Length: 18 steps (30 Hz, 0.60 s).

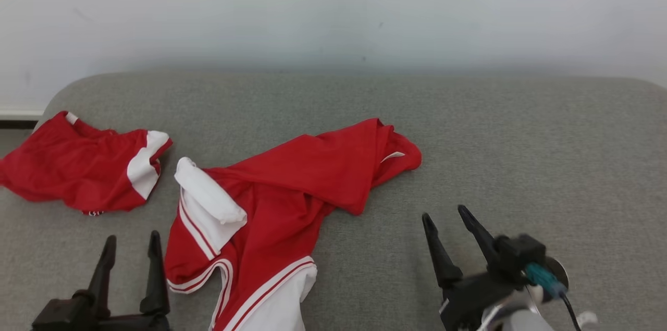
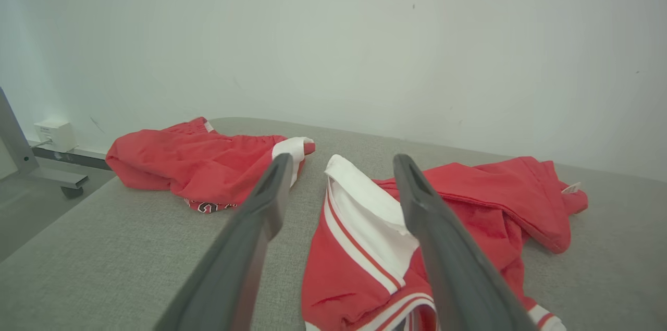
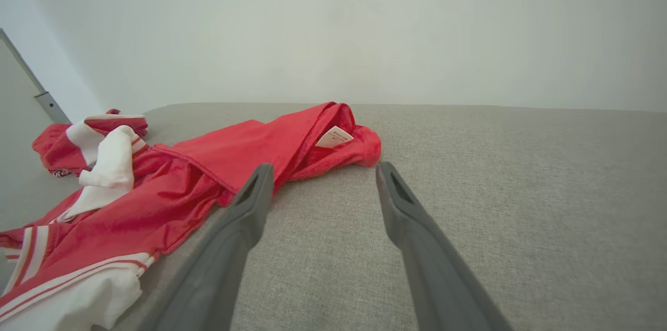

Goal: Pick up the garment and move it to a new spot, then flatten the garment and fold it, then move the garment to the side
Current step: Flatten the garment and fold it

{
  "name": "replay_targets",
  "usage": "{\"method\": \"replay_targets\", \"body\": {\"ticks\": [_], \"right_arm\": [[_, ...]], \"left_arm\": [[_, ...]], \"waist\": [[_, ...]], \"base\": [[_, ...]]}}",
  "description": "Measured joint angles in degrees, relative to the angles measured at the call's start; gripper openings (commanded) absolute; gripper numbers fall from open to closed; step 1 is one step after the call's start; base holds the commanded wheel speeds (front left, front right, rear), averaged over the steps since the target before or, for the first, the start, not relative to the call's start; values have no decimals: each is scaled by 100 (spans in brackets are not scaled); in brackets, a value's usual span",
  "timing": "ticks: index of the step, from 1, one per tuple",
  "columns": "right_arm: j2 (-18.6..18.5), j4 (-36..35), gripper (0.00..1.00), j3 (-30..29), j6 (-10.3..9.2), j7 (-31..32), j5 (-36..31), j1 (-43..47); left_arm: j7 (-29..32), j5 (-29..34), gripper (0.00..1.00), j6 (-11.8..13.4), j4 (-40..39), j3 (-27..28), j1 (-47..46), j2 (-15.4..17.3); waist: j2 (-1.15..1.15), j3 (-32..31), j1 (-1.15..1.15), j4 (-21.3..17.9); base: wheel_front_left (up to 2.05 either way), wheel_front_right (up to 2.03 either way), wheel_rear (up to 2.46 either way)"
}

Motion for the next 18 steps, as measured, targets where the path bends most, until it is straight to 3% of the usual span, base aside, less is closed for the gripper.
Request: {"method": "replay_targets", "body": {"ticks": [7, 18], "right_arm": [[-43, 1107, 100, 586, -1, 115, 193, -1106], [-19, 2757, 100, 1040, 0, -135, 597, -2002]], "left_arm": [[0, 15, 100, -79, 142, -229, -244, -131], [0, -51, 100, -120, 361, -480, -544, -200]], "waist": [[0, 273, 0, 372], [0, 609, 1, 974]], "base": [[0, 0, 0], [0, 0, 0]]}}
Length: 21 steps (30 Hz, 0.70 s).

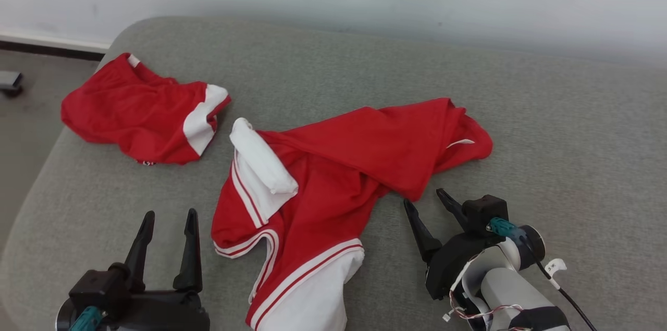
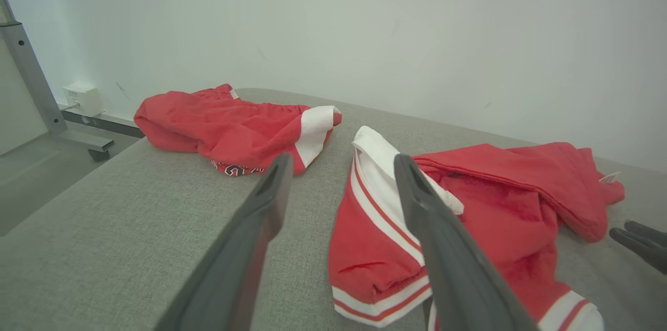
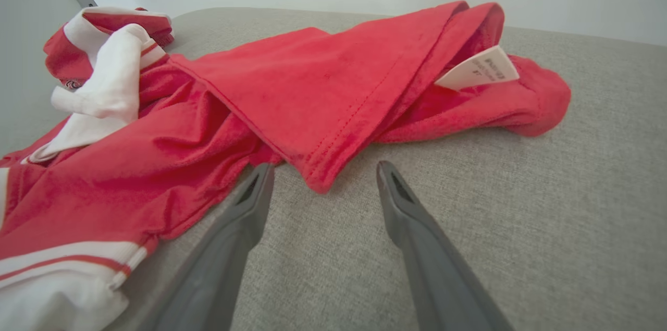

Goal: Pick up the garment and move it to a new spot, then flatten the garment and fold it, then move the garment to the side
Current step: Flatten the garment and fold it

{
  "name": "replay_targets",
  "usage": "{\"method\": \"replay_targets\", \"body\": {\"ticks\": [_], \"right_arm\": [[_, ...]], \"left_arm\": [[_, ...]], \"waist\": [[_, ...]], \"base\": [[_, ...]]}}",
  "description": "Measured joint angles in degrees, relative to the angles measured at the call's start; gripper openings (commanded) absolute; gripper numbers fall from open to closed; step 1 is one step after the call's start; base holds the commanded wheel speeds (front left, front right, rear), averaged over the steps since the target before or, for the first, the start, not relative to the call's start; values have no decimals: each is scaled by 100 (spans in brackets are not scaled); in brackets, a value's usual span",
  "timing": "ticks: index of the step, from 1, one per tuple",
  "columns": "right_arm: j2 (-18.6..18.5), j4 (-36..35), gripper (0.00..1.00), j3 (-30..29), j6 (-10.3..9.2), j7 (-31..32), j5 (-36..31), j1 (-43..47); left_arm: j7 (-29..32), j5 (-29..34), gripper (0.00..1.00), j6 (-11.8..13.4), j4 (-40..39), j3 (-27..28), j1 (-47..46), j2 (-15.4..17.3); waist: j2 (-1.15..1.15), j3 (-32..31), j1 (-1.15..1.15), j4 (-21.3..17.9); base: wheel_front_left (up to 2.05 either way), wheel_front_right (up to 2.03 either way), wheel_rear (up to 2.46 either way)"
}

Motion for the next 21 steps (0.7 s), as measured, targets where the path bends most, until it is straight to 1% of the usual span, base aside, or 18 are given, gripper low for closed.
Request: {"method": "replay_targets", "body": {"ticks": [7, 8, 9, 12, 16, 21], "right_arm": [[14, 690, 100, 115, 0, -111, 213, -389], [15, 759, 62, 107, 0, -132, 246, -437], [15, 814, 0, 90, 0, -136, 282, -471], [-18, 780, 0, -20, 0, -154, 338, -563], [-189, 230, 0, -219, 0, -162, 268, -479], [-413, -637, 0, -454, 0, -160, 43, -41]], "left_arm": [[0, -33, 100, -9, 66, -124, -125, -9], [0, -33, 100, -13, 68, -136, -129, -10], [0, -33, 100, -15, 80, -144, -129, -10], [0, -32, 100, -15, 102, -145, -123, -11], [0, -11, 100, -15, 143, -85, -29, -14], [0, 24, 100, -15, 198, -53, 133, -18]], "waist": [[0, 157, 0, 295], [0, 173, 0, 328], [0, 185, 0, 355], [0, 201, 0, 379], [0, 163, 0, 292], [0, 11, 0, 64]], "base": [[0, 0, 0], [0, 0, 0], [0, 0, 0], [0, 0, 0], [0, 0, 0], [0, 0, 0]]}}
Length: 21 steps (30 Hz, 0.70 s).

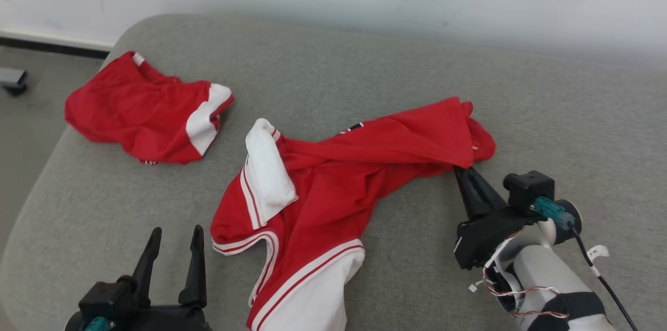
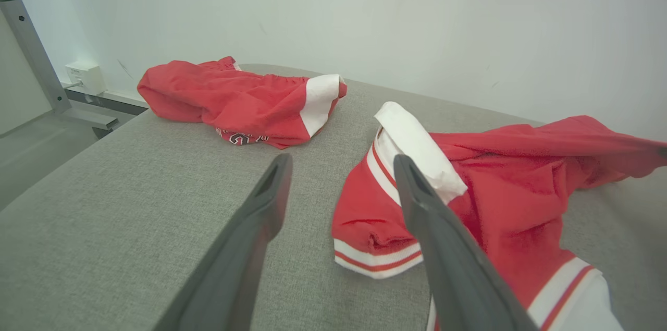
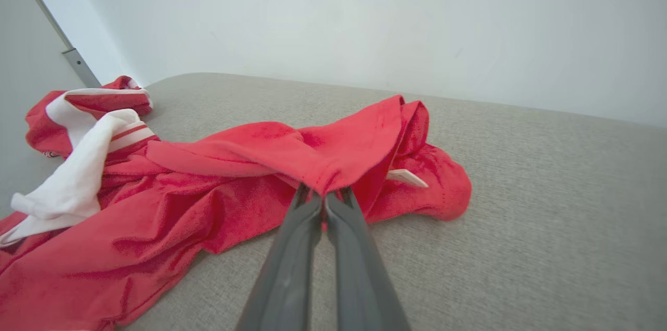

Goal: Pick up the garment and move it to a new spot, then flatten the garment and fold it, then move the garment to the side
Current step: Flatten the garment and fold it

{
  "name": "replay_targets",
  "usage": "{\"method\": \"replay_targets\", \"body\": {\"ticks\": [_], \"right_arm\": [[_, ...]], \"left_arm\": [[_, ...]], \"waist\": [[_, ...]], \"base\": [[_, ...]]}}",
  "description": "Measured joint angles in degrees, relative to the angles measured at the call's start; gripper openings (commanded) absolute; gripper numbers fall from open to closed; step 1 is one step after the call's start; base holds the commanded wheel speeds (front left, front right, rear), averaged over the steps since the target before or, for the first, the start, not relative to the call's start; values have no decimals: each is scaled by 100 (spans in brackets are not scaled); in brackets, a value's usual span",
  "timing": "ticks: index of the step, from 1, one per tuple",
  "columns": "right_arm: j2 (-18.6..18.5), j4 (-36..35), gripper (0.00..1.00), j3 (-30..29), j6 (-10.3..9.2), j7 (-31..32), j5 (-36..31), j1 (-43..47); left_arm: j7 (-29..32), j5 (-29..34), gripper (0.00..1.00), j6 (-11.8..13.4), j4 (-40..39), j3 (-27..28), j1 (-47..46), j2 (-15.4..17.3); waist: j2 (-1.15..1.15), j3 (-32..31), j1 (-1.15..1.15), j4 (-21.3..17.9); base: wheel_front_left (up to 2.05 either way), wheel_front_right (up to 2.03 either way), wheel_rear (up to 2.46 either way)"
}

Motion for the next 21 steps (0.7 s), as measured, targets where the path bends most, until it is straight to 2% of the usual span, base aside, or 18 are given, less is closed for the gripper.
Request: {"method": "replay_targets", "body": {"ticks": [6, 15, 21], "right_arm": [[-274, -1092, 0, -328, 0, -1, -219, 537], [-657, -2204, 0, -798, 0, 15, -272, 1237], [-889, -3576, 0, -1315, 0, 487, -265, 1958]], "left_arm": [[0, 19, 100, 0, 24, -25, 127, -2], [0, -11, 100, 0, 64, -43, 346, -2], [0, -49, 100, 42, 32, 0, 483, -1]], "waist": [[0, -265, 0, -395], [0, -590, -1, -894], [0, -751, -1, -1167]], "base": [[0, 0, 0], [0, 0, 0], [0, 0, 0]]}}
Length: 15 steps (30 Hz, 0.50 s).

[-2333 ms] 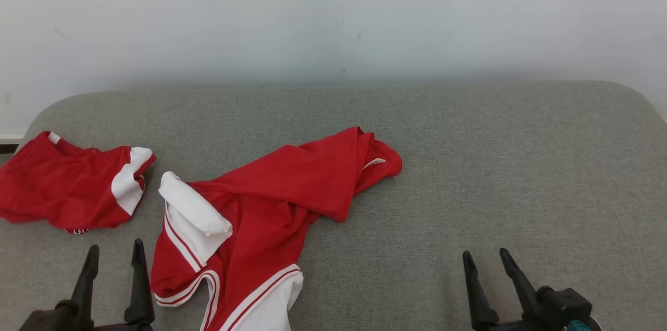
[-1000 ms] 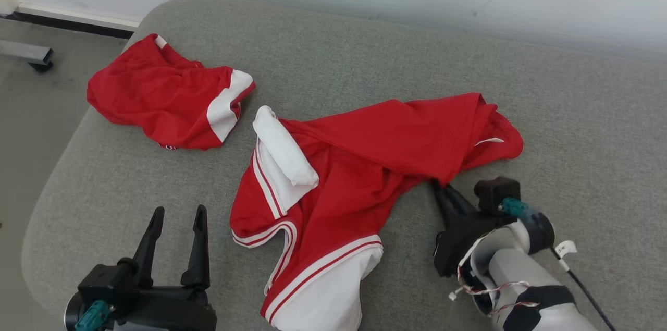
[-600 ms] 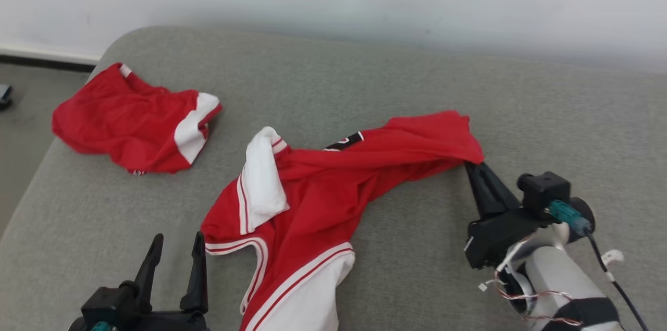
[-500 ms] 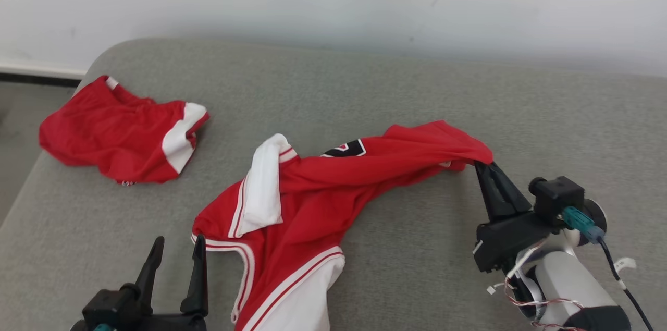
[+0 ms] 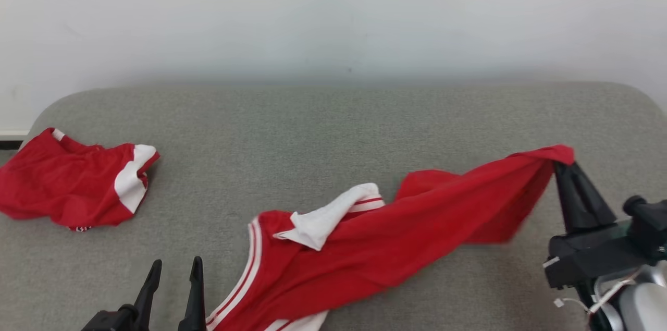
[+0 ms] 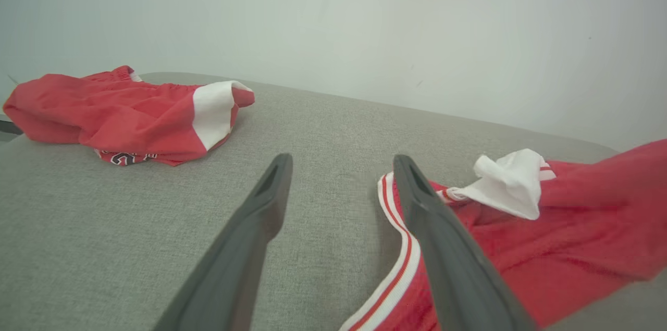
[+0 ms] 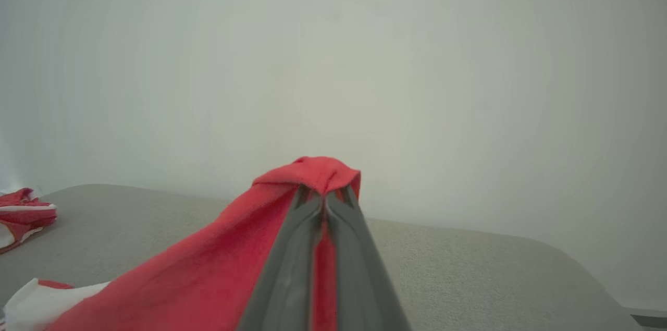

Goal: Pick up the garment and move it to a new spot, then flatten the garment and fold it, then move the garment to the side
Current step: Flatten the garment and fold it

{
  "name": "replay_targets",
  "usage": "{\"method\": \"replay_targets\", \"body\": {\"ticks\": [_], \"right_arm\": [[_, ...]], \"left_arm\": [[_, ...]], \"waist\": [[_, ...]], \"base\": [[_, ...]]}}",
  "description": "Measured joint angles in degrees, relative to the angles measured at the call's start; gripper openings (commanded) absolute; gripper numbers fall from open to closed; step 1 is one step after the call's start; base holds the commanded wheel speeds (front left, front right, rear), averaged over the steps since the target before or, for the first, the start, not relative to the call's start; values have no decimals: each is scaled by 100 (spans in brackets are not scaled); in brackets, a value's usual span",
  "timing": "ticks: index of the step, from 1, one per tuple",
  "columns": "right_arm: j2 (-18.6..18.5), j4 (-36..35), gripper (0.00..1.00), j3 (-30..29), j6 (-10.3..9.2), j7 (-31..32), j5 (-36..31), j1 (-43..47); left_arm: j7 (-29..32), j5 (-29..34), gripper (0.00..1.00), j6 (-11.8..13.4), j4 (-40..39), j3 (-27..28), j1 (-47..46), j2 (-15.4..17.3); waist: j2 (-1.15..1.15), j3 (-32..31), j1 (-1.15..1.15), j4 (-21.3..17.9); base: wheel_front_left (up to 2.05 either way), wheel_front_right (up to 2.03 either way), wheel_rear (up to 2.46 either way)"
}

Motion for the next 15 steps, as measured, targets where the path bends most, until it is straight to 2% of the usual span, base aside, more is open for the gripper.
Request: {"method": "replay_targets", "body": {"ticks": [8, 11, 15], "right_arm": [[76, -2219, 0, -642, 0, 1076, -156, 629], [154, -2668, 0, -701, 0, 1382, -178, 675], [202, -2803, 0, -725, 0, 1551, -213, 705]], "left_arm": [[0, -18, 100, 27, -26, -7, 47, -1], [0, -35, 100, 25, 2, -11, -2, -1], [0, -86, 100, 18, 14, -75, -55, -1]], "waist": [[0, -38, 0, -174], [0, -16, 0, -154], [0, -9, 0, -67]], "base": [[0, 0, 0], [0, 0, 0], [0, 0, 0]]}}
